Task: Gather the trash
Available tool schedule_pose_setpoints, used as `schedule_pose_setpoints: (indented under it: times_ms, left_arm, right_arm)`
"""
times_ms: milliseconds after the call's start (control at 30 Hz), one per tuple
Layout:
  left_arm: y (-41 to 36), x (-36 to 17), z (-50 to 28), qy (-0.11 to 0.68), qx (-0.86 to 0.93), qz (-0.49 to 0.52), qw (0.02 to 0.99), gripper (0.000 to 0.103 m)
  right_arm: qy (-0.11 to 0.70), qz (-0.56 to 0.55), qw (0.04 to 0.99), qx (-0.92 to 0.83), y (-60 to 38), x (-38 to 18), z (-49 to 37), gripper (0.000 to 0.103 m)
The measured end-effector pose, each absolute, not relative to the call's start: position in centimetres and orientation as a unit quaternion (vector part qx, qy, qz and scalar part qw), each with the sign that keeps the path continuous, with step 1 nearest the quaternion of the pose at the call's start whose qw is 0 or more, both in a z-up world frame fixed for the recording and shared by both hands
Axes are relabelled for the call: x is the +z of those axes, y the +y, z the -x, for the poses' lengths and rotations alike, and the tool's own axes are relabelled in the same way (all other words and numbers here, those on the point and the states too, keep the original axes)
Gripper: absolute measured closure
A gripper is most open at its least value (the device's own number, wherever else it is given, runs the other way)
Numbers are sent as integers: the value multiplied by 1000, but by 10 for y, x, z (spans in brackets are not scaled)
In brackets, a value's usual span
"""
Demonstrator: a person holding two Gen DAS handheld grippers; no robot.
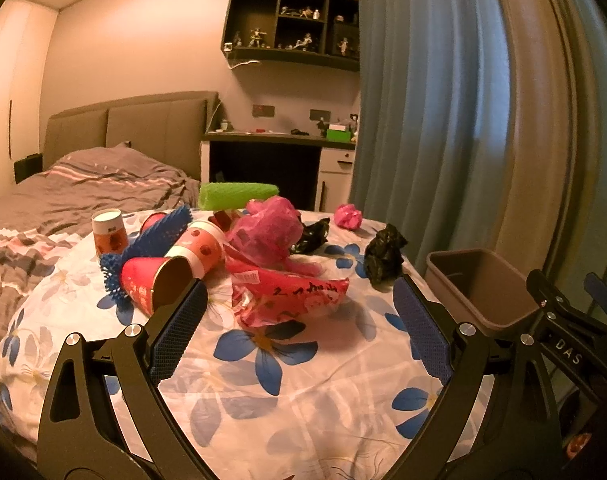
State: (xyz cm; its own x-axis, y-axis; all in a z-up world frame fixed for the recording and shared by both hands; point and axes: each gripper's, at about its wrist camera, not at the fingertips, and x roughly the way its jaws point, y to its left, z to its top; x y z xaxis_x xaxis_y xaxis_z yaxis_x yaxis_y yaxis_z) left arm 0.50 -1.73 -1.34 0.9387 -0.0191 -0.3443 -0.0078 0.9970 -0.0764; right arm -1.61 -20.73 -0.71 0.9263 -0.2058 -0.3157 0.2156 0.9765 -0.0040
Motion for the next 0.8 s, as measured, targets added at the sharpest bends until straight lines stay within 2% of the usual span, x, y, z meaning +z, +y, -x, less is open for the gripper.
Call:
schedule_pose_setpoints:
  times_ms: [600,800]
  left_arm:
    - [6,-30,-17,169,-18,54,984,11]
    - [17,-41,-31,173,-15,48,984,18]
  right_arm:
    - [186,-27,977,-99,-216,-30,1,5]
    - [203,-32,975,-87,-216,-38,-10,5]
